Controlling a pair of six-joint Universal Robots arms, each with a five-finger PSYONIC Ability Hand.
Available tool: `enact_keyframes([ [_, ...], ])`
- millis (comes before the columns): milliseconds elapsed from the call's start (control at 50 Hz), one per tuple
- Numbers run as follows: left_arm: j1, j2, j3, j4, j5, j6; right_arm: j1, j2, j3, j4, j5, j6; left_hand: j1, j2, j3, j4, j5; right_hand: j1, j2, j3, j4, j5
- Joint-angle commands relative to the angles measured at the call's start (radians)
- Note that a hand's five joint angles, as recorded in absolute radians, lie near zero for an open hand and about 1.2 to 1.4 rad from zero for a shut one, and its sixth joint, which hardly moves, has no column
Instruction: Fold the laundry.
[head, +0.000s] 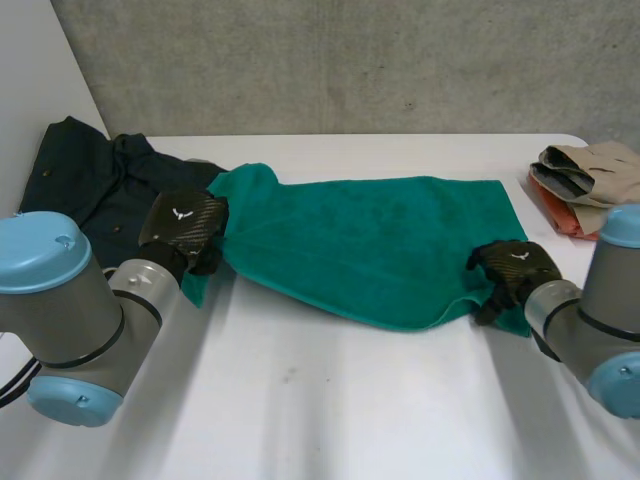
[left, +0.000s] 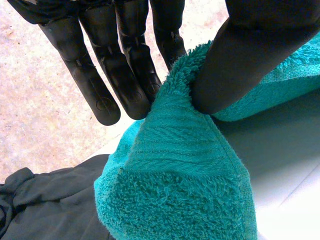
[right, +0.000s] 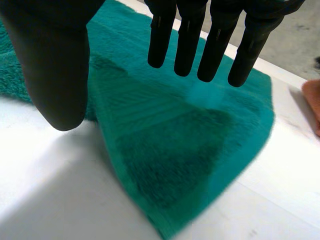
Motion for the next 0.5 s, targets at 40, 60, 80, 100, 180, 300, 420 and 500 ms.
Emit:
enact_keyframes([
  [40,0.001,0.003,0.003,0.0,-0.002,0.0,0.025,0.083,-0.068,-0.031,0.058,-0.005,0.259,0.201,0.203,0.195,0.233,0.193,0.206,0.201,0.21,0.231],
  [60,0.001,0.003,0.003,0.0,-0.002,0.0,0.022,0.083,-0.068,-0.037,0.068,-0.011,0.259,0.201,0.203,0.195,0.233,0.24,0.253,0.248,0.257,0.278],
  [80,0.003,0.005,0.003,-0.002,-0.002,0.002,0.017,0.08,-0.068,-0.052,0.093,-0.016,0.259,0.201,0.203,0.195,0.233,0.366,0.378,0.374,0.382,0.403],
  [100,0.006,0.008,0.003,-0.006,-0.002,0.002,0.016,0.075,-0.065,-0.063,0.104,-0.017,0.259,0.201,0.203,0.195,0.233,0.437,0.449,0.445,0.453,0.474],
  [180,0.021,0.032,0.003,-0.038,-0.002,0.002,0.005,0.058,-0.05,-0.121,0.128,-0.04,0.259,0.201,0.203,0.195,0.233,0.882,0.894,0.89,0.898,0.919],
  [300,0.041,0.081,0.006,-0.124,-0.003,0.005,-0.038,-0.09,0.021,-0.123,0.108,-0.248,0.259,0.201,0.203,0.195,0.233,0.883,0.895,0.891,0.899,0.92],
  [420,0.046,0.236,0.015,-0.306,0.0,0.015,-0.04,-0.282,0.046,0.012,0.068,-0.543,0.259,0.201,0.203,0.195,0.233,0.883,0.895,0.891,0.899,0.92],
  [500,0.05,0.353,0.041,-0.46,0.002,0.026,-0.04,-0.419,0.007,0.228,0.065,-0.691,0.259,0.201,0.203,0.195,0.233,0.883,0.895,0.891,0.899,0.92],
])
